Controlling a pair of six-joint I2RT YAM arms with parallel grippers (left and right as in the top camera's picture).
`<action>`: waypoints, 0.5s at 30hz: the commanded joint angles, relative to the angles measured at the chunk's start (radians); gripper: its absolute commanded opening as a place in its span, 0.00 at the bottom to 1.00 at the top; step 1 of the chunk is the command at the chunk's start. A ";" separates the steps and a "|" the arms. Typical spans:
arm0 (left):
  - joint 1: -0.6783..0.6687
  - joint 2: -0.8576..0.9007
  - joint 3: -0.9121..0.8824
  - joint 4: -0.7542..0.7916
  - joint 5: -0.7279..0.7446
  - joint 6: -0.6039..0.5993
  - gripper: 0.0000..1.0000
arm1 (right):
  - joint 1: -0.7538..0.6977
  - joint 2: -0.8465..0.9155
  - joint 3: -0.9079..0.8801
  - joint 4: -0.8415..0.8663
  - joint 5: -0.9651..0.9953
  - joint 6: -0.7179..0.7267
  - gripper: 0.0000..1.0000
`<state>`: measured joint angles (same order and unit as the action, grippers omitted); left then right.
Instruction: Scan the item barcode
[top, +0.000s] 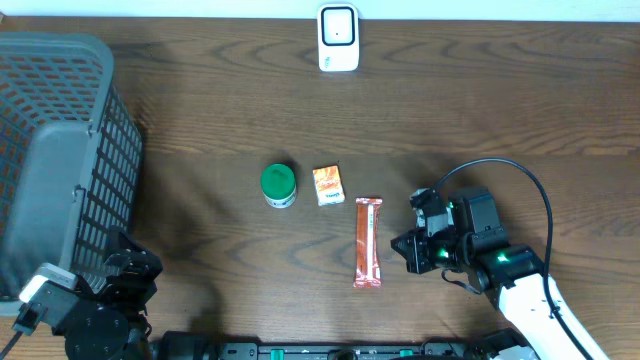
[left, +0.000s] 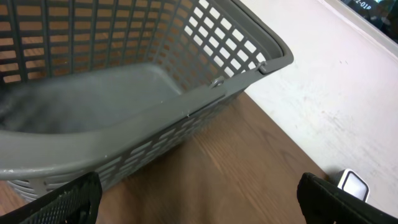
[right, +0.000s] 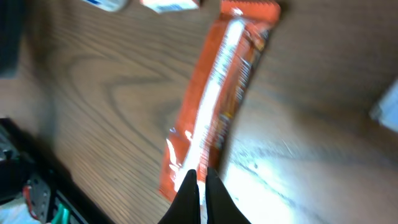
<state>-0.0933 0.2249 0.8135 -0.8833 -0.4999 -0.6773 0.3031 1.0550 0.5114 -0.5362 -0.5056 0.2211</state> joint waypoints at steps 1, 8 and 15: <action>0.003 -0.002 -0.003 0.001 -0.006 -0.001 0.98 | 0.000 0.018 -0.005 -0.057 0.074 -0.027 0.13; 0.003 -0.002 -0.003 0.001 -0.006 -0.001 0.98 | 0.000 0.133 -0.008 0.001 0.074 0.057 0.99; 0.003 -0.002 -0.003 0.001 -0.006 -0.001 0.98 | 0.000 0.307 -0.008 0.150 0.013 0.060 0.96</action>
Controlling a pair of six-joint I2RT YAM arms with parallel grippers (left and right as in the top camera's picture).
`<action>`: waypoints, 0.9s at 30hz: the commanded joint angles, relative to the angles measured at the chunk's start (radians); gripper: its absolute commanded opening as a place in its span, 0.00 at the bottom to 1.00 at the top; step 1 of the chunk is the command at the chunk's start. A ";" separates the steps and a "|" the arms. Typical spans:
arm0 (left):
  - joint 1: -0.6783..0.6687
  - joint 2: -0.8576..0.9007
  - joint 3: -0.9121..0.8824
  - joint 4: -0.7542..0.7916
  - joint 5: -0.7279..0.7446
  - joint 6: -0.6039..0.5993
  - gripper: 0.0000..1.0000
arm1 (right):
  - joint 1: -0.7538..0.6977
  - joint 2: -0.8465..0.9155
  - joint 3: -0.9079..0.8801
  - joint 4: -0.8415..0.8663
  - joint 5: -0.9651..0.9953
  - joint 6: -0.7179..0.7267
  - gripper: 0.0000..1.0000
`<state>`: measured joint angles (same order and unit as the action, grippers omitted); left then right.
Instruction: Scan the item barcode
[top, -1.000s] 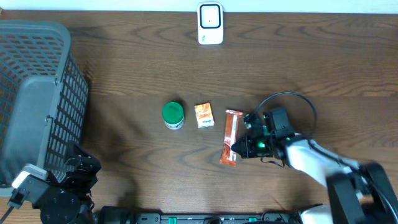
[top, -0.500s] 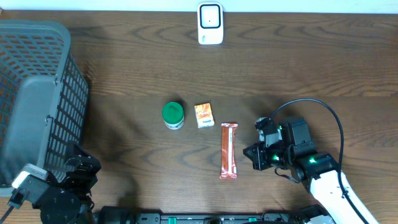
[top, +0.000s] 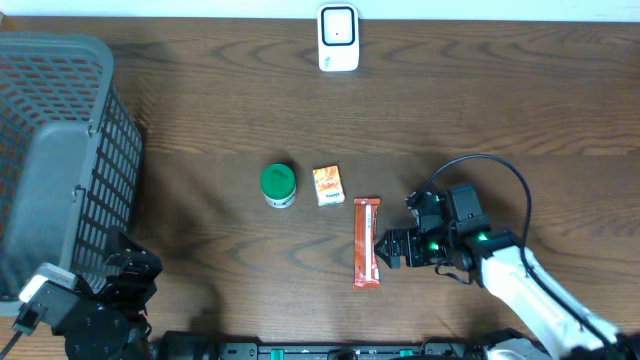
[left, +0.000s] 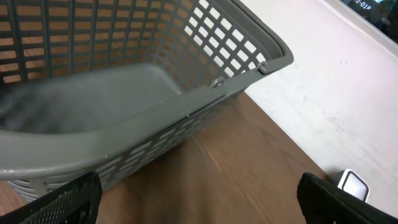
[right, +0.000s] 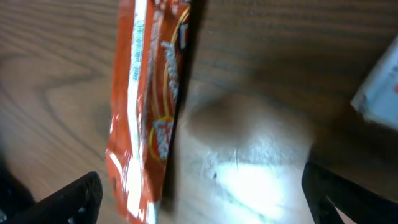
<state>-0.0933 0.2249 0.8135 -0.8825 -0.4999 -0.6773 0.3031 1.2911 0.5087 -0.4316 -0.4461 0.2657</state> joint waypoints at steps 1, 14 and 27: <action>0.003 -0.002 -0.003 0.000 -0.006 -0.001 0.98 | 0.001 0.097 -0.005 0.064 -0.062 0.015 0.96; 0.003 -0.002 -0.003 0.000 -0.006 -0.001 0.98 | 0.053 0.327 -0.005 0.154 -0.068 0.068 0.84; 0.003 -0.002 -0.003 0.000 -0.006 -0.001 0.98 | 0.065 0.328 -0.125 0.203 -0.011 0.213 0.80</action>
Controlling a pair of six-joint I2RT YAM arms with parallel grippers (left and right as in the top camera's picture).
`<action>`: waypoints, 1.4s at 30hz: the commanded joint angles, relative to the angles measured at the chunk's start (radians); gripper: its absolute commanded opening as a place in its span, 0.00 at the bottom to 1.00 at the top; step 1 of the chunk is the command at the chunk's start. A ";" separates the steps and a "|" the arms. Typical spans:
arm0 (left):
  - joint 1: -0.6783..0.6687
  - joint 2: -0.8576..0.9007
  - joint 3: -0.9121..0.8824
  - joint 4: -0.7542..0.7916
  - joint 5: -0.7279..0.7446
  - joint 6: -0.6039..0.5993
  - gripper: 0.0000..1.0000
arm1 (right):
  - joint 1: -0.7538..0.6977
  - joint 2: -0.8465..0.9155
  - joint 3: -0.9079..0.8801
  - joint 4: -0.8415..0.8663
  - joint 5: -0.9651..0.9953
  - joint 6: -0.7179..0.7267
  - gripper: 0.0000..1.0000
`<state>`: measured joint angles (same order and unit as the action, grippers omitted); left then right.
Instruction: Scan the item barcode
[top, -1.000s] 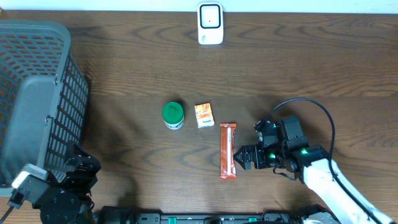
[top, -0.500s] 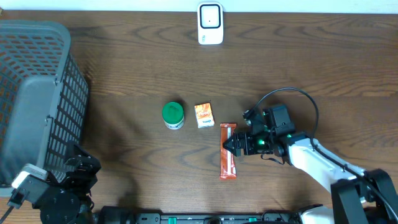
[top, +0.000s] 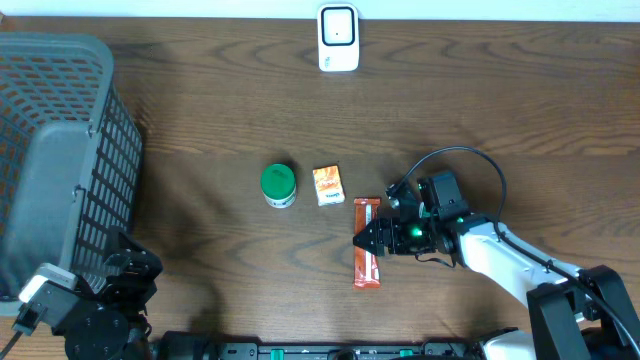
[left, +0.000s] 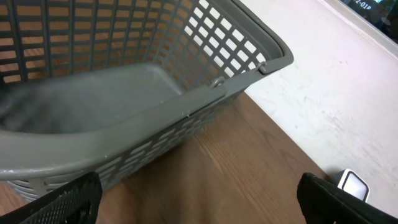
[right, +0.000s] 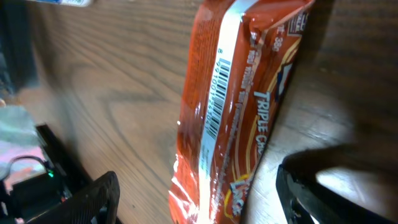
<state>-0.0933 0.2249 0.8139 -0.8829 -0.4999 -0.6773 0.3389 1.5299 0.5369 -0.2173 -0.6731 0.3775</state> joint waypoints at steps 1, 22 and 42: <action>0.003 -0.002 -0.003 0.001 -0.006 -0.001 0.98 | 0.029 0.089 -0.172 0.027 0.216 0.117 0.81; 0.003 -0.002 -0.003 0.000 -0.006 -0.001 0.98 | 0.029 0.089 -0.285 0.164 0.278 0.199 0.04; 0.003 -0.002 -0.003 0.001 -0.006 -0.001 0.98 | 0.029 -0.218 -0.282 0.336 0.061 0.044 0.02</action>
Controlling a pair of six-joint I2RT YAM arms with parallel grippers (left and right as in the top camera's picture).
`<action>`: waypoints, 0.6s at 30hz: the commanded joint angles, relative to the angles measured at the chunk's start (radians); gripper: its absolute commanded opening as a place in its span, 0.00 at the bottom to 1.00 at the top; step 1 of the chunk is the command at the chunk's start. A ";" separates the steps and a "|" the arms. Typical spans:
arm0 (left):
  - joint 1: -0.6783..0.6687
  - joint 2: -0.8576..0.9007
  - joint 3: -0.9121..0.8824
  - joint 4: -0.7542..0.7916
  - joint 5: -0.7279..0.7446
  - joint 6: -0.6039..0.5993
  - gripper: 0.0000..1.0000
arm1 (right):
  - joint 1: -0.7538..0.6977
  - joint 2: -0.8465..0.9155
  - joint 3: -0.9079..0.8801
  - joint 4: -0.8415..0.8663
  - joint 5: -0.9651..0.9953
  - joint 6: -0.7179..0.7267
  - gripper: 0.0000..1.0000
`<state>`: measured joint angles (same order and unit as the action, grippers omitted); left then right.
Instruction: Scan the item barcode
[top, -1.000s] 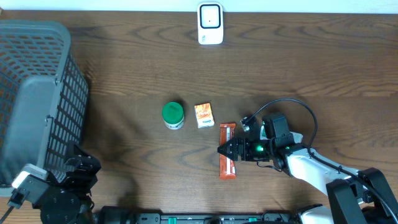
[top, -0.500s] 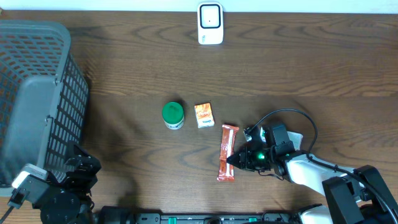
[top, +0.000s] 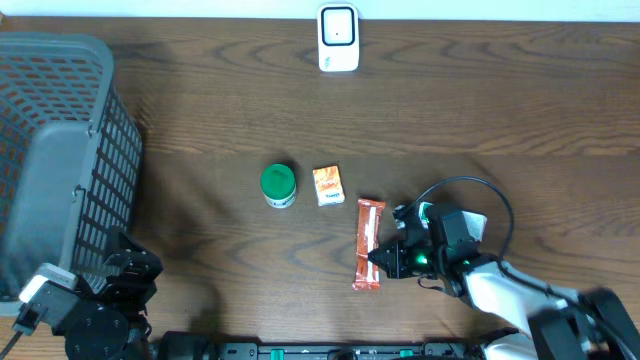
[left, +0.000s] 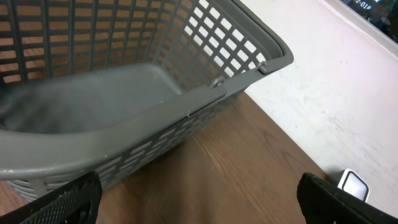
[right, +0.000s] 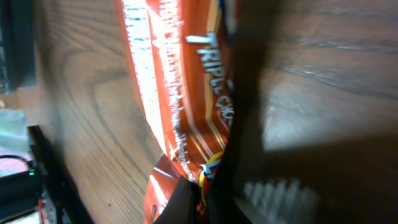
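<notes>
An orange snack bar (top: 367, 238) lies lengthwise on the wooden table; in the right wrist view the orange snack bar (right: 177, 93) fills the frame, white seam up. My right gripper (top: 384, 262) is at the bar's near right edge, and the right gripper (right: 200, 198) is shut on the wrapper there. The white barcode scanner (top: 338, 38) stands at the far edge of the table. My left gripper (left: 199, 208) hangs open at the front left, nothing between its fingers (left: 65, 200).
A grey slatted basket (top: 55, 160) takes up the left side, and the basket (left: 143, 106) fills the left wrist view. A green-lidded can (top: 278, 184) and a small orange box (top: 328, 185) sit just left of the bar.
My right gripper was open with its fingers either side of the bar's middle; now it is lower along the bar and shut on the wrapper's near edge. The left arm is unchanged.
My right gripper was shut, well to the right of the bar. It then stood open closer to the bar, then open around the bar's right side. Now it is shut on the wrapper. The bar still lies on the table; the left arm stayed put.
</notes>
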<state>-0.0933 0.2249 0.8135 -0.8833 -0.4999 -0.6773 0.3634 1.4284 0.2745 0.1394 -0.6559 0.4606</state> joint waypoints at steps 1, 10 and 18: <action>0.003 -0.002 -0.003 0.001 -0.006 -0.001 0.98 | 0.005 -0.167 -0.019 -0.032 0.031 -0.037 0.02; 0.003 -0.002 -0.003 0.001 -0.006 -0.001 0.98 | 0.005 -0.602 0.024 -0.338 -0.008 -0.036 0.02; 0.003 -0.002 -0.003 0.001 -0.006 -0.001 0.98 | 0.005 -0.822 0.069 -0.488 -0.129 -0.036 0.02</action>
<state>-0.0933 0.2249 0.8135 -0.8833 -0.4999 -0.6773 0.3634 0.6533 0.3058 -0.3405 -0.7033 0.4358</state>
